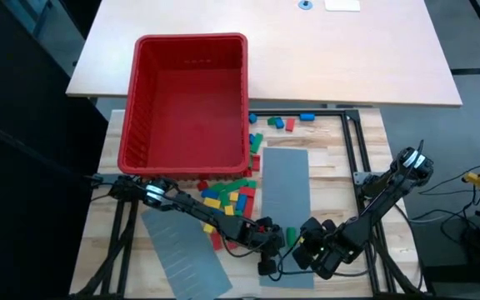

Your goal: Sort blocks

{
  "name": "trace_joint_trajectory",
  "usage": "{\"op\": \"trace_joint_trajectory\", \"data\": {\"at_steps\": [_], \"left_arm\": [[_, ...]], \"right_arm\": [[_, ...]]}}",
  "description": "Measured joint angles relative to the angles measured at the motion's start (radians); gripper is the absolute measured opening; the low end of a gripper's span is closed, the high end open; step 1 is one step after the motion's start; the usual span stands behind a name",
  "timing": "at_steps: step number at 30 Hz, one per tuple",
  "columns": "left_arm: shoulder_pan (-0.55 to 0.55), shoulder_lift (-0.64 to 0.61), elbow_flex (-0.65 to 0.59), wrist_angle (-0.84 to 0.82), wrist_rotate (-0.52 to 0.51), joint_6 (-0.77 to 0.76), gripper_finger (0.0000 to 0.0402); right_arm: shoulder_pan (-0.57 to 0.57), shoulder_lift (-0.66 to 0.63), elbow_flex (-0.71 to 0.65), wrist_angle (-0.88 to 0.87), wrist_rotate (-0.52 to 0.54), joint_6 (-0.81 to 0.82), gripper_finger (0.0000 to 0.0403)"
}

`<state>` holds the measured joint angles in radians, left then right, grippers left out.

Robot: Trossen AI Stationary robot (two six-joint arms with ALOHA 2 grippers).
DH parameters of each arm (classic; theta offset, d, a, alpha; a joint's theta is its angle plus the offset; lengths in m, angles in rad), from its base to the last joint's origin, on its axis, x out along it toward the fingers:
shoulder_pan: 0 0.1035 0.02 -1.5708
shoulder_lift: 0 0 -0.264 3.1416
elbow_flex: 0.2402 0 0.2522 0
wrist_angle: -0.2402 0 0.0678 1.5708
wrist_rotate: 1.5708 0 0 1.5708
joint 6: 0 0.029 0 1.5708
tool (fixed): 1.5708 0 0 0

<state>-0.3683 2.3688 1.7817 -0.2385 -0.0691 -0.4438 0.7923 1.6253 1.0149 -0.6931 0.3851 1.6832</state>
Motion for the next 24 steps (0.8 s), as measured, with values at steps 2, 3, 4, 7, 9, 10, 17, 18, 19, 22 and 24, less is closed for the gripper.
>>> {"op": "trace_joint_trajectory", "data": {"at_steps": [2, 3, 4, 7, 9, 10, 17, 18, 19, 22, 24], "left_arm": [[0.0, 0.0, 0.0, 0.039, 0.006, 0.0, 0.0], [0.0, 0.0, 0.001, 0.048, 0.008, 0.0, 0.0], [0.0, 0.0, 0.005, 0.047, 0.011, 0.001, 0.0], [-0.002, 0.0, 0.02, 0.046, 0.026, 0.018, 0.0], [-0.003, 0.0, 0.032, 0.029, 0.025, 0.027, 0.0], [-0.004, 0.0, 0.039, 0.015, 0.027, 0.034, 0.0], [-0.006, 0.0, 0.06, -0.136, 0.026, 0.043, 0.0], [-0.006, -0.001, 0.06, -0.158, 0.026, 0.043, 0.0], [-0.007, -0.002, 0.059, -0.179, 0.025, 0.043, 0.0], [-0.009, -0.01, 0.058, -0.236, 0.025, 0.043, 0.0], [-0.01, -0.01, 0.058, -0.251, 0.023, 0.043, 0.0]], "right_arm": [[-0.011, 0.001, 0.0, 0.003, 0.009, -0.012, 0.0], [-0.018, 0.001, 0.0, 0.006, 0.011, -0.023, 0.0], [-0.025, 0.001, 0.0, 0.01, 0.011, -0.032, 0.0], [-0.051, 0.01, -0.001, 0.041, 0.012, -0.076, 0.0], [-0.066, 0.02, -0.002, 0.066, 0.01, -0.106, 0.0], [-0.072, 0.026, -0.002, 0.08, 0.008, -0.119, 0.0], [-0.095, 0.086, -0.002, 0.15, -0.019, -0.152, 0.0], [-0.095, 0.097, -0.002, 0.151, -0.028, -0.144, 0.0], [-0.096, 0.11, -0.002, 0.15, -0.044, -0.135, 0.0], [-0.097, 0.14, -0.005, 0.132, -0.091, -0.116, 0.0], [-0.094, 0.148, -0.005, 0.097, -0.103, -0.086, 0.0]]}}
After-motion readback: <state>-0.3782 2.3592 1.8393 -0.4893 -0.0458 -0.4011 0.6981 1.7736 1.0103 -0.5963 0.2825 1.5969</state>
